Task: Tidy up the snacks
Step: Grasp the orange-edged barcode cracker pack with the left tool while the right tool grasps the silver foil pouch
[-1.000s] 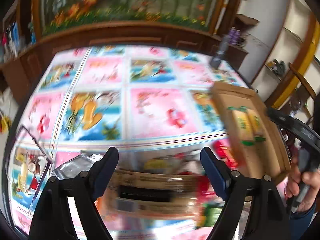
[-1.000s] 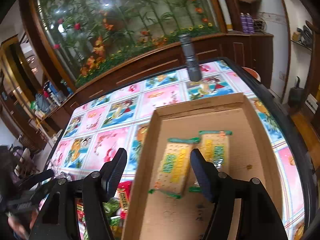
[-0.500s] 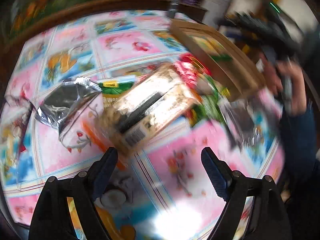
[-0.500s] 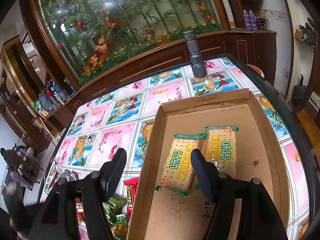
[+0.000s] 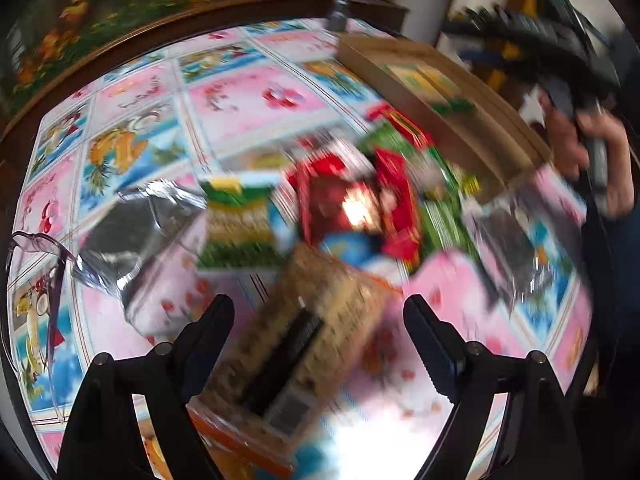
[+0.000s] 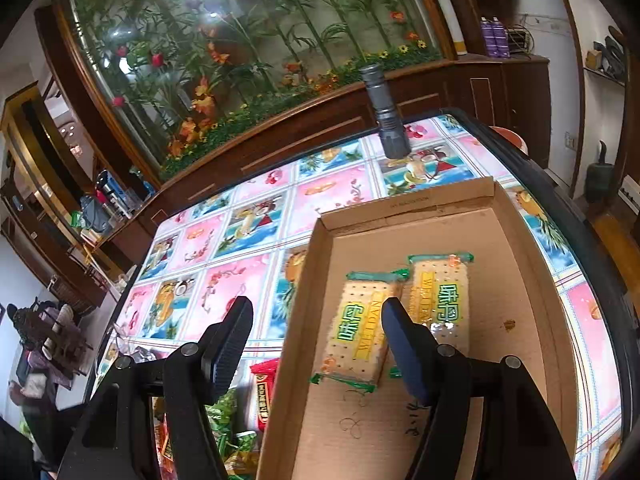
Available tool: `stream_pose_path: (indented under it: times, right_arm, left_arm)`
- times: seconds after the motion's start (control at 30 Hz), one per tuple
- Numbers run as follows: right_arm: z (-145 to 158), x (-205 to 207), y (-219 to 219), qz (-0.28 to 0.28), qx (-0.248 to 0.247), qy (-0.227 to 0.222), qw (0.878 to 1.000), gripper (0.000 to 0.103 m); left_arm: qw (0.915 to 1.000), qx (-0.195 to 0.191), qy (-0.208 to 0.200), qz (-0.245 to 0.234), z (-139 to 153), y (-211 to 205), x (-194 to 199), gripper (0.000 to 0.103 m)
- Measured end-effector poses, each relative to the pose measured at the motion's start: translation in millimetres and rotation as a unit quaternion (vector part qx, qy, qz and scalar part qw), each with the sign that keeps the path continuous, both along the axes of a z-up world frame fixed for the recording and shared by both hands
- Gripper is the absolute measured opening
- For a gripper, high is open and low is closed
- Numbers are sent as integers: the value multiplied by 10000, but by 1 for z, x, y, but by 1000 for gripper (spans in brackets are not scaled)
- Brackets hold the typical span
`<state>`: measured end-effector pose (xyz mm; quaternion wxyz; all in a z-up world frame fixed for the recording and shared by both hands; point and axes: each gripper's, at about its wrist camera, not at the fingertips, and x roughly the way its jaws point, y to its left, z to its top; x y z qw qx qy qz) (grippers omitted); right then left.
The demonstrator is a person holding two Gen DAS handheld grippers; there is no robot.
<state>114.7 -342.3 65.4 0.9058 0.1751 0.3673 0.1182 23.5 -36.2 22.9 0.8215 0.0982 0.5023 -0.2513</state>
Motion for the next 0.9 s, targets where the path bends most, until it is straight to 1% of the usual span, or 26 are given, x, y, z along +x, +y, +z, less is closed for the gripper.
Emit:
stream_pose_path:
  times: [0.07, 0.13, 0.17, 0.23, 0.27, 0.3, 0.37, 0.5, 0.6, 0.7, 0.73, 0.8, 0.9]
  right_arm:
    - [2, -1, 4, 71, -2, -31, 10000, 71]
    - [3, -3, 9, 180, -21, -43, 9998, 72]
    - [3, -4, 13, 246, -58, -55, 9997, 72]
    - [4, -6, 20, 319, -148, -87, 9993, 72]
    - [4, -7, 24, 369, -193, -105, 9991, 72]
    - [4, -8, 28, 414, -236, -127, 9988, 72]
    - [3, -9, 31, 443, -307, -164, 9984, 72]
    - [6, -13, 32, 457, -378, -306, 9978, 72]
    - [9, -23, 32, 459, -270, -315, 9981, 72]
    - [13, -51, 40, 516, -53, -159, 9985, 72]
    - [13, -61, 43, 561, -21, -139, 9983, 72]
    - [4, -90, 54, 659, -40, 102, 9978, 72]
    - [-10, -120, 63, 682, -37, 496, 9964, 72]
  left_arm:
    - [9996, 290, -40, -51, -7, -1, -10, 86]
    - [9988, 464, -94, -109, -11, -3, -19, 86]
    - [9984, 520, -202, -52, -14, -2, -22, 86]
    - [9985, 405, -259, 280, -14, 4, -19, 86]
    - [9977, 307, -258, 553, -15, 10, -15, 83]
    - [9962, 223, -327, 772, -14, 14, -12, 77]
    - [9916, 167, -583, 1142, -13, 16, -10, 69]
    - [9856, 186, -819, 1470, -12, 8, -16, 67]
    - [9842, 306, -970, 1448, -12, 2, -19, 64]
    - [9854, 115, -828, 1484, -14, 8, -14, 64]
    - [9855, 112, -821, 1478, -14, 8, -12, 64]
    - [9857, 157, -855, 1447, -15, 6, -13, 64]
    - [9869, 141, -842, 1372, -15, 4, -14, 64]
